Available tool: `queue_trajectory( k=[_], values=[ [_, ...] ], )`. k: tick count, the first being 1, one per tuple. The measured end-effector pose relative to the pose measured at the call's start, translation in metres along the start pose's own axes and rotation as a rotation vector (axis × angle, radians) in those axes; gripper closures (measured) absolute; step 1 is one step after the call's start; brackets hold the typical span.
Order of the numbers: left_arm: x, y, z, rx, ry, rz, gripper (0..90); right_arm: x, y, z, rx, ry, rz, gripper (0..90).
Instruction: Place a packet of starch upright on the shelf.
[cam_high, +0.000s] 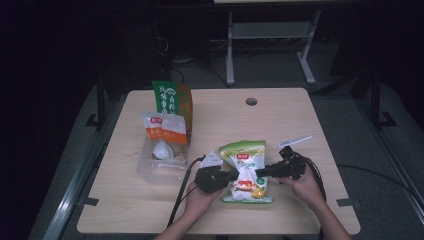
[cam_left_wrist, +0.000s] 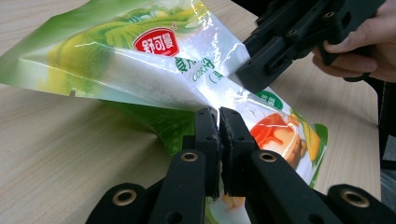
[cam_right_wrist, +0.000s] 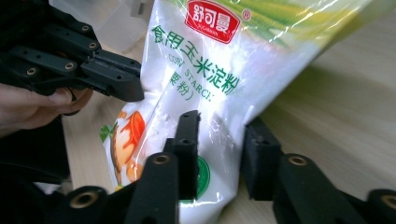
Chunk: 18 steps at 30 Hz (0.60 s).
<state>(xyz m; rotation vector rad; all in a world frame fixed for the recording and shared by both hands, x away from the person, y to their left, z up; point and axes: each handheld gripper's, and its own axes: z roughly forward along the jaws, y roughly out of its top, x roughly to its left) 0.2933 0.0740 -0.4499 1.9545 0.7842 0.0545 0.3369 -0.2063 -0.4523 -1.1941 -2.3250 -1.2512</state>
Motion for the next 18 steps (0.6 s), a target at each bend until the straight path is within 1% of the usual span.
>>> queue_trajectory(
  k=[3, 4, 5, 6, 7, 8, 9, 10, 11, 13, 15, 16, 18],
  values=[
    [0.001, 0.000, 0.000, 0.003, -0.001, 0.002, 86.8, -0.002, 0.004, 0.008, 0.020, 0.034, 0.020, 64.5],
    [0.001, 0.000, 0.000, 0.004, -0.003, 0.002, 86.8, -0.002, 0.006, 0.009, 0.028, 0.031, 0.020, 67.2],
    [0.002, 0.000, 0.000, 0.005, -0.006, 0.001, 86.6, -0.002, 0.008, 0.010, 0.035, 0.022, 0.021, 72.2],
    [0.002, 0.000, -0.001, 0.001, -0.009, -0.003, 85.6, -0.001, 0.010, 0.009, 0.042, 0.008, 0.017, 79.5],
    [0.003, -0.001, -0.002, -0.002, -0.016, -0.008, 84.6, 0.000, 0.010, 0.009, 0.043, 0.003, 0.008, 82.7],
    [0.005, -0.002, -0.003, -0.007, -0.033, -0.020, 82.3, 0.001, 0.011, 0.008, 0.046, -0.001, 0.001, 85.0],
    [0.006, -0.002, -0.004, -0.009, -0.041, -0.030, 76.9, 0.003, 0.010, 0.007, 0.044, -0.014, -0.019, 85.6],
    [0.007, -0.002, -0.004, -0.006, -0.051, -0.046, 70.2, 0.006, 0.010, 0.006, 0.039, -0.023, -0.027, 85.9],
    [0.007, -0.002, -0.005, -0.004, -0.051, -0.062, 62.4, 0.009, 0.009, 0.004, 0.028, -0.030, -0.039, 86.3],
    [0.009, -0.003, -0.006, -0.009, -0.049, -0.077, 50.4, 0.015, 0.008, 0.000, -0.006, -0.033, -0.074, 86.8],
    [0.011, -0.003, -0.007, -0.015, -0.067, -0.106, 42.0, 0.024, 0.008, -0.006, -0.046, -0.037, -0.122, 87.1],
    [0.012, -0.003, -0.007, -0.024, -0.079, -0.121, 39.6, 0.029, 0.008, -0.008, -0.059, -0.039, -0.146, 87.1],
    [0.014, -0.001, -0.008, -0.045, -0.111, -0.146, 38.8, 0.037, 0.009, -0.012, -0.076, -0.037, -0.189, 87.1]
  ],
)
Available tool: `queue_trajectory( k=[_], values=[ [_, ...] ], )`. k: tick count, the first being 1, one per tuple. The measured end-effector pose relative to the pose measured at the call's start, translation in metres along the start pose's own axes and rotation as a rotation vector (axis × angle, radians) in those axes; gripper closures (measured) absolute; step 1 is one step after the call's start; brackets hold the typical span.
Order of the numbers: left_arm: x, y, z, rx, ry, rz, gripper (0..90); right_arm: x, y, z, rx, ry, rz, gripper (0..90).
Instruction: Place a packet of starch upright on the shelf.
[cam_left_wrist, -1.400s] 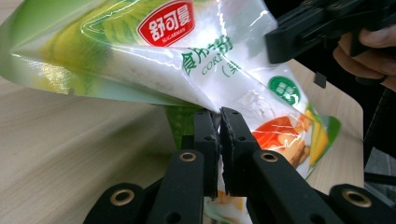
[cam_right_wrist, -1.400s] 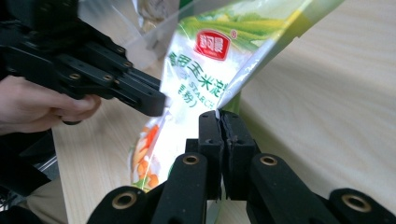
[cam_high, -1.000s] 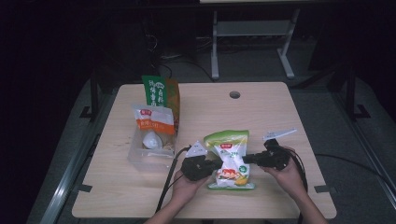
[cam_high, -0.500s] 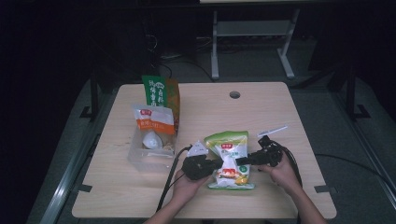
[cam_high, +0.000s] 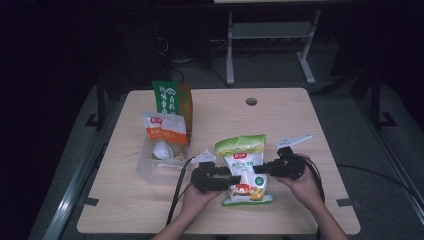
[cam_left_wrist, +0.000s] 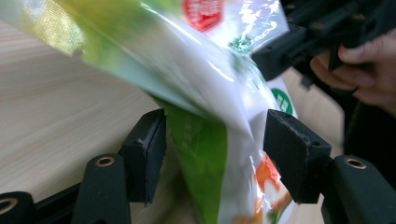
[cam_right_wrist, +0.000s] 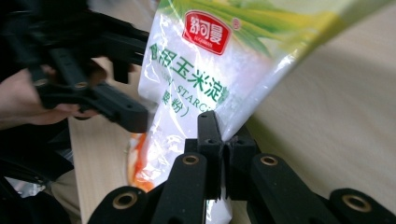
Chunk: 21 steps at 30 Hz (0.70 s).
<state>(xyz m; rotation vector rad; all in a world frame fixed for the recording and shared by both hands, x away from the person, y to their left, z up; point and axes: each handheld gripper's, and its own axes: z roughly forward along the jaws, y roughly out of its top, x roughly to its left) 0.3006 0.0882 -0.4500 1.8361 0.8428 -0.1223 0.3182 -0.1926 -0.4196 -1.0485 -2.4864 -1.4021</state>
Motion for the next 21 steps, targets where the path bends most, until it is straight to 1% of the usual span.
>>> queue_trajectory(
  k=[1, 2, 3, 4, 5, 6, 7, 8, 10, 11, 13, 14, 16, 17, 18, 19, 20, 21],
  values=[
    [0.001, 0.002, -0.001, -0.007, -0.015, -0.012, 38.5, 0.005, 0.001, -0.001, -0.012, -0.007, -0.029, 87.1],
    [0.001, 0.004, -0.002, -0.009, -0.022, -0.019, 39.3, 0.010, 0.003, -0.003, -0.012, -0.021, -0.056, 87.0],
    [0.001, 0.005, -0.002, -0.007, -0.028, -0.019, 43.4, 0.016, 0.005, -0.003, -0.009, -0.043, -0.084, 87.0],
    [0.000, 0.006, -0.003, -0.008, -0.028, -0.015, 48.3, 0.019, 0.006, -0.004, -0.005, -0.052, -0.100, 86.9],
    [-0.001, 0.007, -0.005, -0.013, -0.019, -0.006, 54.0, 0.021, 0.007, -0.004, 0.000, -0.066, -0.116, 86.8],
    [-0.002, 0.008, -0.007, -0.019, -0.004, 0.014, 61.3, 0.023, 0.008, -0.005, 0.002, -0.078, -0.127, 86.6],
    [-0.003, 0.009, -0.008, -0.031, 0.010, 0.027, 67.9, 0.024, 0.009, -0.006, 0.006, -0.092, -0.132, 86.5],
    [-0.003, 0.010, -0.010, -0.026, 0.018, 0.041, 72.0, 0.023, 0.009, -0.007, 0.004, -0.096, -0.134, 86.2],
    [-0.005, 0.010, -0.011, -0.035, 0.038, 0.061, 77.9, 0.020, 0.009, -0.009, -0.011, -0.075, -0.115, 85.6],
    [-0.006, 0.010, -0.011, -0.033, 0.045, 0.081, 80.5, 0.019, 0.009, -0.009, -0.013, -0.075, -0.117, 85.4],
    [-0.008, 0.010, -0.010, -0.033, 0.050, 0.100, 84.7, 0.017, 0.008, -0.009, -0.006, -0.072, -0.117, 84.8],
    [-0.009, 0.009, -0.010, -0.033, 0.055, 0.111, 85.5, 0.016, 0.008, -0.009, -0.005, -0.066, -0.112, 84.5],
    [-0.012, 0.009, -0.009, -0.032, 0.057, 0.125, 86.8, 0.011, 0.006, -0.009, -0.002, -0.045, -0.088, 83.7],
    [-0.014, 0.008, -0.008, -0.025, 0.058, 0.137, 87.0, 0.009, 0.005, -0.009, 0.000, -0.037, -0.080, 82.9],
    [-0.015, 0.008, -0.007, -0.022, 0.061, 0.149, 87.4, 0.006, 0.004, -0.008, 0.009, -0.017, -0.059, 78.5],
    [-0.018, 0.007, -0.006, -0.019, 0.065, 0.170, 87.6, 0.003, 0.004, -0.006, 0.019, 0.000, -0.048, 75.6],
    [-0.019, 0.007, -0.005, -0.016, 0.068, 0.180, 87.7, 0.001, 0.003, -0.004, 0.037, 0.010, -0.041, 74.5],
    [-0.021, 0.007, -0.004, -0.014, 0.071, 0.189, 87.7, -0.001, 0.003, -0.003, 0.042, 0.008, -0.040, 75.2]
  ],
)
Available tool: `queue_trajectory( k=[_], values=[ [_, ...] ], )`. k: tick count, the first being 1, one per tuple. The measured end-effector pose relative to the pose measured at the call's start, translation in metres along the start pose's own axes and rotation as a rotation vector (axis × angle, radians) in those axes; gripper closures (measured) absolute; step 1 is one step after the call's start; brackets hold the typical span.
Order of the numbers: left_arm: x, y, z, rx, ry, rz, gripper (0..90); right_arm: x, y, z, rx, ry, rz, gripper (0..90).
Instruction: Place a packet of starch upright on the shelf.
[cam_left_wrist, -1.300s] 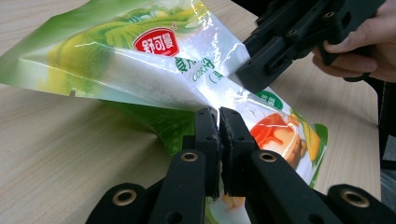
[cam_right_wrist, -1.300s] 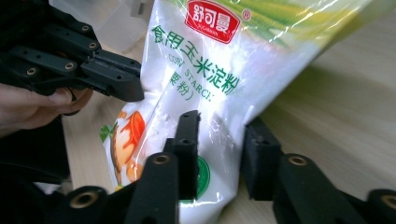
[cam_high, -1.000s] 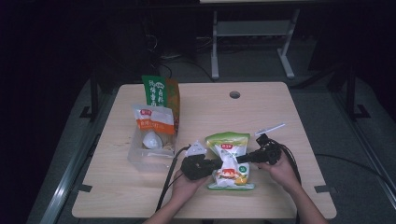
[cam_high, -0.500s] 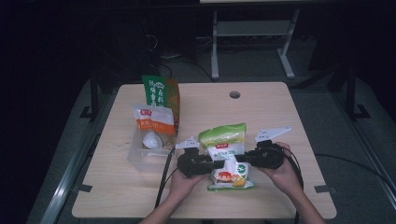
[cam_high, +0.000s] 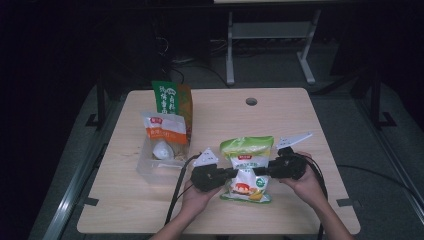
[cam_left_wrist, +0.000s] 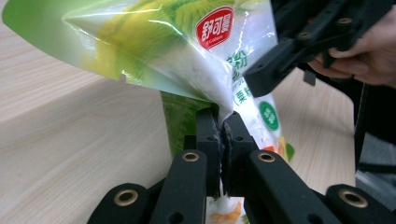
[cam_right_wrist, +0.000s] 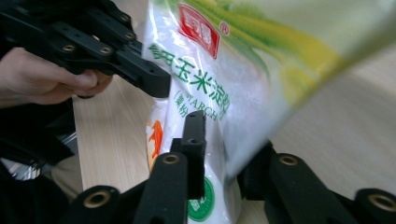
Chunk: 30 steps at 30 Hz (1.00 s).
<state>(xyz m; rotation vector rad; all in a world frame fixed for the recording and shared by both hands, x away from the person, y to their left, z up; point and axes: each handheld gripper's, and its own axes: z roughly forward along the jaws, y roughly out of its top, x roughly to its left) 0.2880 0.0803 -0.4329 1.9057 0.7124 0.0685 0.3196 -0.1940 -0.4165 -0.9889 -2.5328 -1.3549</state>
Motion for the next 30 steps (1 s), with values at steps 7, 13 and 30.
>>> queue_trajectory(
  k=[7, 13, 30],
  values=[
    [-0.002, 0.001, -0.004, 0.012, -0.004, 0.019, 85.2, 0.004, 0.002, -0.002, 0.008, -0.011, 0.001, 85.4],
    [-0.009, -0.001, -0.014, 0.024, 0.019, 0.051, 69.7, 0.017, 0.002, -0.005, -0.019, -0.039, -0.043, 87.6],
    [-0.011, -0.019, -0.034, 0.048, 0.035, 0.048, 55.0, 0.039, 0.005, -0.026, -0.094, -0.175, -0.103, 88.1]
  ],
)
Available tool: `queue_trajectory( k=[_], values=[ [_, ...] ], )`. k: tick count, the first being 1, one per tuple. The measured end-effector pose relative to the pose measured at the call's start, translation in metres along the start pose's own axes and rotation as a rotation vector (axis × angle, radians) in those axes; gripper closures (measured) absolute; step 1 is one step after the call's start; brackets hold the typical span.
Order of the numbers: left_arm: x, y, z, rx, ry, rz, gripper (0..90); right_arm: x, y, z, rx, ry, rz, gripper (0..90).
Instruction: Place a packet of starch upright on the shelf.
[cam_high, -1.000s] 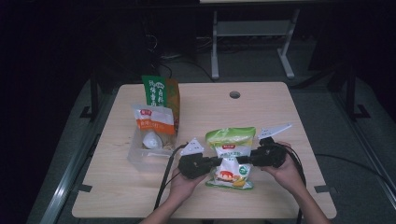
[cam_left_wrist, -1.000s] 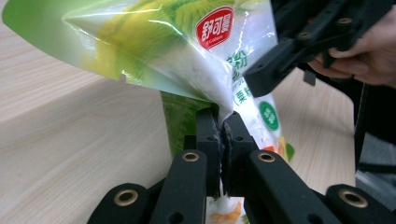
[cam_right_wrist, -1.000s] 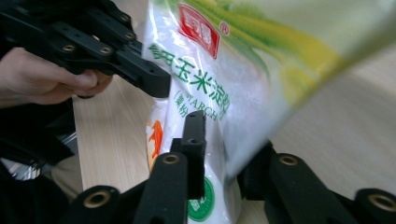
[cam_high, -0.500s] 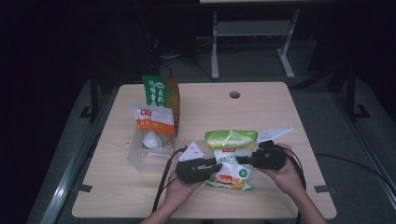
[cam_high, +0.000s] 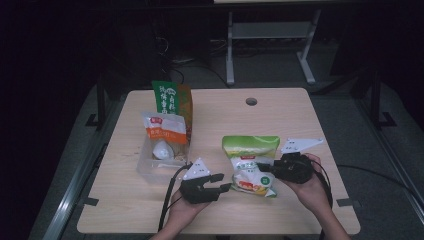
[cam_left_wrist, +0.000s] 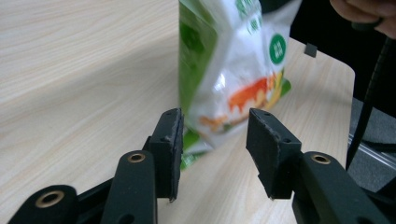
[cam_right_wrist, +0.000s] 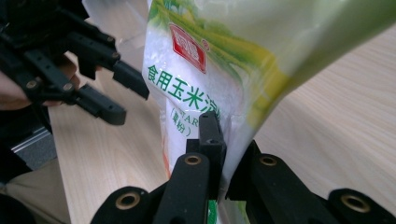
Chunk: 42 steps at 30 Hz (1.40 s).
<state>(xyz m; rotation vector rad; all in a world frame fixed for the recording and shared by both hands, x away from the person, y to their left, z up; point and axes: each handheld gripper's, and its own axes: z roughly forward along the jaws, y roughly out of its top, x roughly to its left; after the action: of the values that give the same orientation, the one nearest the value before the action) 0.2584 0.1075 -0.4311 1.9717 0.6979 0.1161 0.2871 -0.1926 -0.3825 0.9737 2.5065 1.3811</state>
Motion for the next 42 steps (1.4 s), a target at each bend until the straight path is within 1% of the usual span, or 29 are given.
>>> queue_trajectory(
  k=[3, 5, 8, 10, 11, 12, 14, 15, 18, 20, 22, 24, 25, 26, 28, 31, 32, 33, 35, 39, 42],
  values=[
    [-0.002, -0.001, -0.001, 0.011, -0.005, 0.008, 53.3, -0.002, 0.003, -0.001, -0.008, -0.010, 0.011, 88.1],
    [-0.003, -0.002, -0.002, 0.011, -0.007, 0.018, 52.7, -0.003, 0.005, -0.001, -0.015, -0.015, 0.011, 88.1],
    [-0.006, -0.002, -0.005, 0.004, -0.009, 0.017, 51.9, -0.002, 0.011, 0.000, -0.022, -0.015, 0.009, 88.2],
    [-0.008, -0.003, -0.007, 0.004, -0.006, 0.018, 51.1, -0.001, 0.017, 0.001, -0.022, -0.013, 0.004, 88.3],
    [-0.008, -0.003, -0.007, 0.004, -0.005, 0.027, 50.8, 0.000, 0.020, 0.002, -0.022, -0.012, 0.006, 88.3],
    [-0.010, -0.005, -0.008, 0.011, -0.005, 0.024, 50.6, 0.001, 0.022, 0.003, -0.018, -0.009, 0.000, 88.4],
    [-0.012, -0.006, -0.009, 0.009, -0.005, 0.022, 50.1, 0.002, 0.027, 0.005, -0.014, -0.008, -0.008, 88.4],
    [-0.012, -0.007, -0.010, 0.018, -0.002, 0.035, 49.9, 0.003, 0.029, 0.005, -0.015, -0.008, -0.010, 88.4],
    [-0.014, -0.009, -0.010, 0.017, -0.006, 0.032, 48.7, 0.006, 0.034, 0.008, -0.024, 0.005, -0.010, 88.4],
    [-0.015, -0.010, -0.010, 0.020, -0.010, 0.037, 48.3, 0.008, 0.039, 0.009, -0.034, 0.012, -0.013, 88.5],
    [-0.018, -0.011, -0.011, 0.011, -0.021, 0.033, 47.9, 0.011, 0.043, 0.010, -0.041, 0.015, -0.019, 88.4],
    [-0.019, -0.012, -0.012, 0.014, -0.025, 0.053, 47.2, 0.014, 0.048, 0.011, -0.042, 0.022, -0.025, 88.5],
    [-0.021, -0.013, -0.012, 0.014, -0.028, 0.042, 47.1, 0.016, 0.052, 0.012, -0.043, 0.024, -0.034, 88.5],
    [-0.021, -0.013, -0.013, 0.019, -0.025, 0.054, 46.8, 0.017, 0.054, 0.013, -0.043, 0.026, -0.038, 88.5],
    [-0.022, -0.014, -0.014, 0.017, -0.027, 0.051, 45.7, 0.020, 0.060, 0.015, -0.041, 0.028, -0.048, 88.5],
    [-0.023, -0.015, -0.017, 0.020, -0.024, 0.060, 45.4, 0.025, 0.069, 0.017, -0.048, 0.034, -0.057, 88.5],
    [-0.024, -0.016, -0.017, 0.012, -0.024, 0.057, 45.1, 0.027, 0.071, 0.018, -0.050, 0.035, -0.059, 88.5],
    [-0.024, -0.016, -0.018, 0.016, -0.023, 0.066, 45.1, 0.029, 0.074, 0.019, -0.050, 0.037, -0.063, 88.5],
    [-0.024, -0.016, -0.019, 0.022, -0.018, 0.079, 44.8, 0.032, 0.080, 0.022, -0.049, 0.045, -0.070, 88.5],
    [-0.025, -0.017, -0.021, 0.019, -0.017, 0.084, 44.3, 0.038, 0.089, 0.029, -0.051, 0.058, -0.081, 88.5],
    [-0.026, -0.017, -0.022, 0.019, -0.016, 0.098, 44.0, 0.042, 0.097, 0.036, -0.054, 0.065, -0.091, 88.5]
  ],
)
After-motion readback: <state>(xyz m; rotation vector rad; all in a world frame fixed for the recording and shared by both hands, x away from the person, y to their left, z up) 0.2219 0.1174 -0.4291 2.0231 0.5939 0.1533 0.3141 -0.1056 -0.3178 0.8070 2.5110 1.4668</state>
